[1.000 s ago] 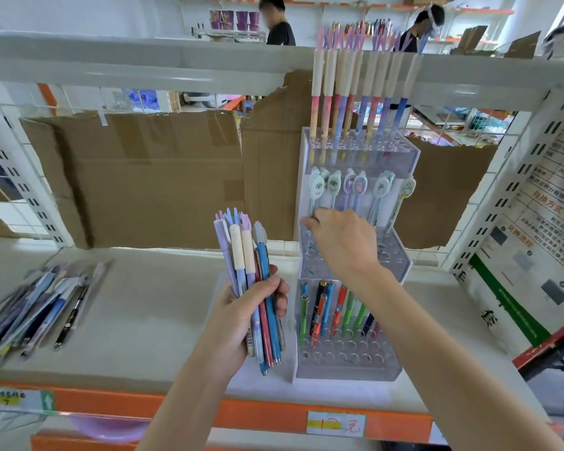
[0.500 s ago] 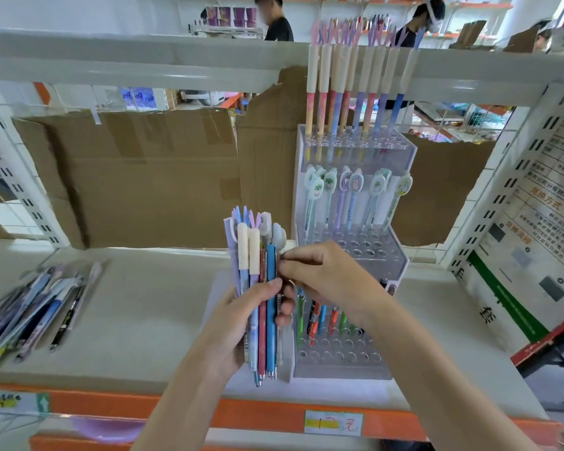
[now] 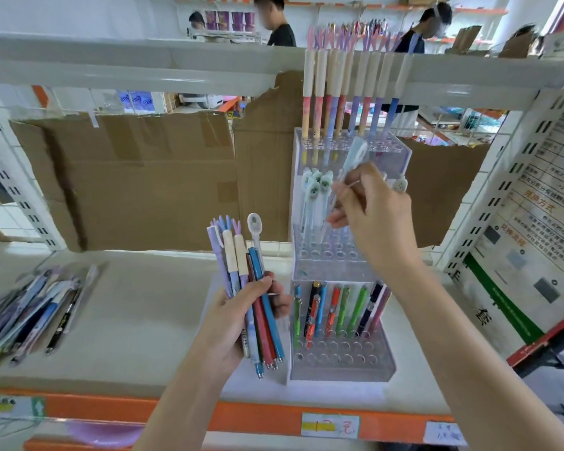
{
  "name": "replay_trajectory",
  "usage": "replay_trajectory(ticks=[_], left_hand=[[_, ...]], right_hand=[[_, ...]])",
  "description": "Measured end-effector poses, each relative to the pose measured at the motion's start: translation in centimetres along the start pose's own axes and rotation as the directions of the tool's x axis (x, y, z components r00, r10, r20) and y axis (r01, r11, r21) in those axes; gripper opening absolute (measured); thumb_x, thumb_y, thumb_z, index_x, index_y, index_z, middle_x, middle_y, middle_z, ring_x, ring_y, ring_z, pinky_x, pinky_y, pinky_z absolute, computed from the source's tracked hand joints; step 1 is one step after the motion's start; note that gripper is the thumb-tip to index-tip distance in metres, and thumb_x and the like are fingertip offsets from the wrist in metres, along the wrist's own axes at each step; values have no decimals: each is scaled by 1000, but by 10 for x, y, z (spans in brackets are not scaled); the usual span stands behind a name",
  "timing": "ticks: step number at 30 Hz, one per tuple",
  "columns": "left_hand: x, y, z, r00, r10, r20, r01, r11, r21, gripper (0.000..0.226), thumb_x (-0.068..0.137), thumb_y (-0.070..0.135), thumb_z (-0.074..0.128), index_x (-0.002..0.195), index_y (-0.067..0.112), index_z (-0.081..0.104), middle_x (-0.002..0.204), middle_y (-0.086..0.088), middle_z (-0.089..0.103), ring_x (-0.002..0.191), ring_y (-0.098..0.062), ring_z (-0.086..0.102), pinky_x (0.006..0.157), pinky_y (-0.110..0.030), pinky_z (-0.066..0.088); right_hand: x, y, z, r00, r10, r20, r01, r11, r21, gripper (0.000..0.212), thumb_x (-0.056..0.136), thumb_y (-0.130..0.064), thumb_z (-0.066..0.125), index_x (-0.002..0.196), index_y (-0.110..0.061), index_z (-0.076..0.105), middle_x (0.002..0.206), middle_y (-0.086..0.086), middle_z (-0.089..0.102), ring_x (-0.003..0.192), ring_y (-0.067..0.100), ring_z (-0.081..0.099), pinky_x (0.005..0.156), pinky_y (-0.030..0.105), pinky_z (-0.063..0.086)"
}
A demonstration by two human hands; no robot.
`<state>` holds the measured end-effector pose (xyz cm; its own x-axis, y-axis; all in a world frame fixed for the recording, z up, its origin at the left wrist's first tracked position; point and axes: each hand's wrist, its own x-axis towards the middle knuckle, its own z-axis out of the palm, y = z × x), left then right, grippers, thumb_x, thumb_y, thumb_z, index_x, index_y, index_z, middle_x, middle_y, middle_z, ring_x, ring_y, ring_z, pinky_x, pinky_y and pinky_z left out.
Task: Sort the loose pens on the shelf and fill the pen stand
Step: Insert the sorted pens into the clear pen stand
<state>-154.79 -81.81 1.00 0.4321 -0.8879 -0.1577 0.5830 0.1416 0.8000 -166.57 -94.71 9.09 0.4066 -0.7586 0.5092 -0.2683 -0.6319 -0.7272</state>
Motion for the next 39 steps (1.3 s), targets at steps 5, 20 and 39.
replay_trajectory(ticks=[5,20,39], left_hand=[[1,2,2,1000,8,24,-8,1000,7,15,75,6,60,89,1,59,70,-11,62,59,-21,63,56,-29,55],[0,2,7,1000,16,23,-17,1000,24,17,74,7,60,90,0,59,68,-10,63,57,-19,63,54,-27,54],[-6,1,8,993,-73,88,70,997,40,11,72,6,60,79,2,67,70,-16,63,55,-23,61,52,-29,54]], right_hand=[[3,8,11,999,-29,-28,28,999,-41,10,97,-18,51,91,-12,46,75,4,66,67,11,67,69,38,56],[6,29,34,996,26,88,8,932,-362,22,96,-26,53,95,-4,55,74,7,62,67,24,58,66,36,49],[-41,9,36,885,204,419,-219,976,-13,25,90,-35,60,82,-15,72,71,-2,69,60,6,58,63,18,47]])
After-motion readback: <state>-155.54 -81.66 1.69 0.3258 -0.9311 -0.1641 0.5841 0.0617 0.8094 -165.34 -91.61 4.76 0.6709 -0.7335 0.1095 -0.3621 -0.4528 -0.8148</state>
